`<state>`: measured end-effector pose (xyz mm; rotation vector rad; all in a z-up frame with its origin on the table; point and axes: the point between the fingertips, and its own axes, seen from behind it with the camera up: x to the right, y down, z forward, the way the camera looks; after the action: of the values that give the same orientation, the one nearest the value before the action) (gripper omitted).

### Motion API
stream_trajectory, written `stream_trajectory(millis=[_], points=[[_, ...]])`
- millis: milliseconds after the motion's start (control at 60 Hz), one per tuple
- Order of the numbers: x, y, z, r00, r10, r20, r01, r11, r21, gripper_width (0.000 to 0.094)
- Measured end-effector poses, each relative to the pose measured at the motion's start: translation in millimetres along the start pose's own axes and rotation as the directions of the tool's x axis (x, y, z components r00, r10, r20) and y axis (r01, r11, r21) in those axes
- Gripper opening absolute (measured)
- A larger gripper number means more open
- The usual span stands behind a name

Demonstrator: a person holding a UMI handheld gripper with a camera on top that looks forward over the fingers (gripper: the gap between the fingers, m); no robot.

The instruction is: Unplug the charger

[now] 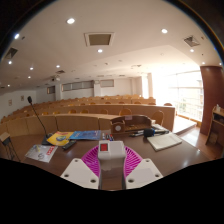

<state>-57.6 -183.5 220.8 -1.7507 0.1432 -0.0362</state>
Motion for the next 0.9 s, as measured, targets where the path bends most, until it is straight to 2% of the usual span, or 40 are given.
stream_trajectory(millis=[100, 167, 317, 367, 417, 450, 517, 567, 750, 900], points=[[28.7, 90.7, 13.6, 1.000, 0.027, 0.000, -0.026, 0.983, -0.184, 0.0275], [39.9, 140.1, 15.1, 0.998, 0.068, 0.001, -0.065, 0.962, -0.267, 0.0300], [54.2, 204.3, 16.6, 0.991, 0.133, 0.025, -0.114, 0.918, -0.380, 0.0355], [55.3, 204.0, 18.6, 0.986, 0.164, 0.042, -0.137, 0.919, -0.371, 0.0385], [69.6, 207.1, 18.8, 0.989, 0.145, 0.019, -0.127, 0.915, -0.382, 0.0443], [81.4, 208.1, 19.9, 0.993, 0.117, -0.003, -0.109, 0.915, -0.389, 0.0518], [101.0, 202.0, 16.1, 0.998, 0.067, -0.015, -0.067, 0.915, -0.398, 0.0753], [105.2, 204.5, 21.2, 0.999, 0.037, -0.016, -0.041, 0.917, -0.398, 0.0856], [113.9, 181.5, -5.4, 0.997, -0.080, 0.007, 0.076, 0.919, -0.386, 0.0847], [105.2, 155.1, -55.4, 0.992, -0.127, -0.001, 0.118, 0.924, -0.364, 0.0849]])
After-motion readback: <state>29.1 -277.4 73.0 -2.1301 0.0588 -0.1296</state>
